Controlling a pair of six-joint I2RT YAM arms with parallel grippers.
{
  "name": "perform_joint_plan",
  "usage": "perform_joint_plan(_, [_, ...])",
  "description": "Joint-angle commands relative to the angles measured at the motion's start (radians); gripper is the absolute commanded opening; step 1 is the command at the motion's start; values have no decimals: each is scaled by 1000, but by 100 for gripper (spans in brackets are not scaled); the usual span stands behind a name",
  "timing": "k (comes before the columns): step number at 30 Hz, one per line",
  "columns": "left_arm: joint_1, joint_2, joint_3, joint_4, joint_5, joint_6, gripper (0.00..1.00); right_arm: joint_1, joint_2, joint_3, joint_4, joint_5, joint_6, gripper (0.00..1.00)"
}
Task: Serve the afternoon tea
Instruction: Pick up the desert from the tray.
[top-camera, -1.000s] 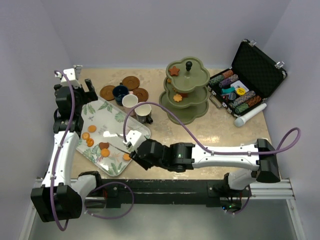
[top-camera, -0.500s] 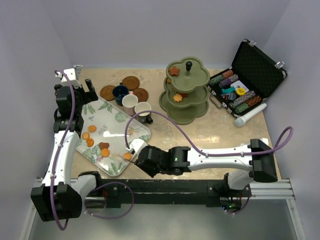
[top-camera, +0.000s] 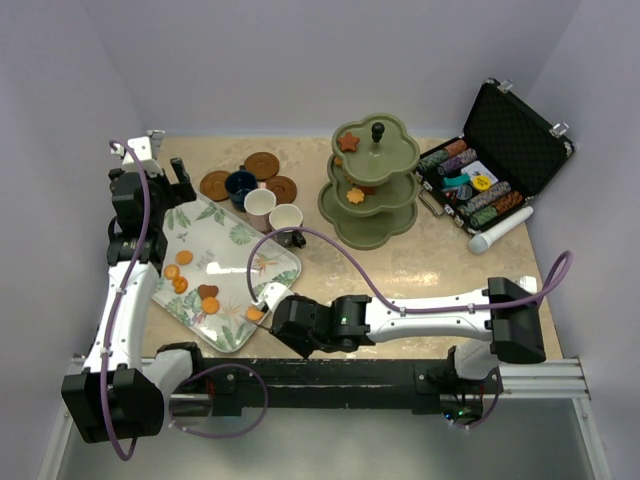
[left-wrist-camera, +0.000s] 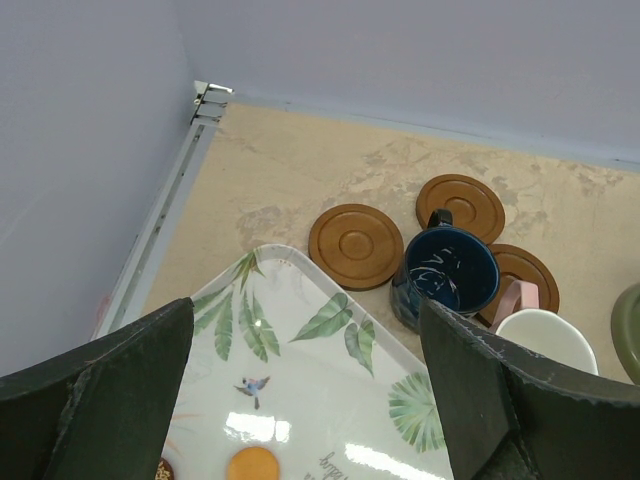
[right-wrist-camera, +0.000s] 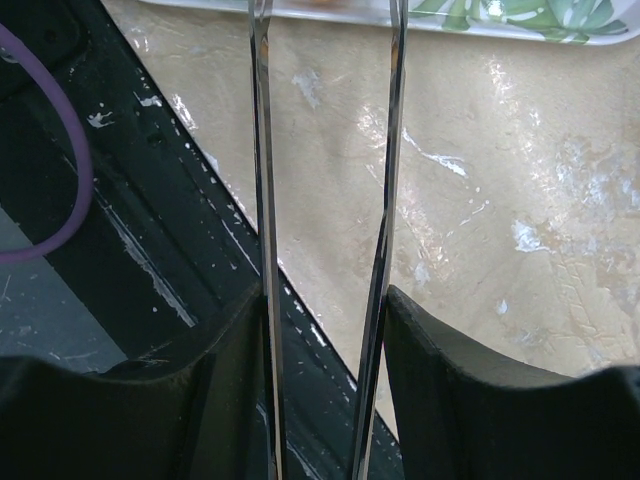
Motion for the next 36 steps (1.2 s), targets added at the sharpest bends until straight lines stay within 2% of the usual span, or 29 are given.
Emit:
perform_joint_plan(1, [-6, 0, -8, 51, 13, -17, 98, 5, 11, 16, 11, 30, 34, 50])
perform_joint_plan(7, [-7, -6, -5, 51, 13, -17, 99, 5, 10, 3, 4, 22, 59, 48])
perform_joint_plan(16, [-6, -6, -7, 51, 19, -19, 98, 3, 13, 5, 14, 41, 69, 39])
perform_joint_plan(24, [-6, -8, -5, 51, 23, -22, 99, -1, -8, 39, 5, 111, 85, 36])
perform_joint_plan(36, [-6, -6, -3, 51, 30, -24, 99, -81, -18, 58, 65, 139, 33, 27])
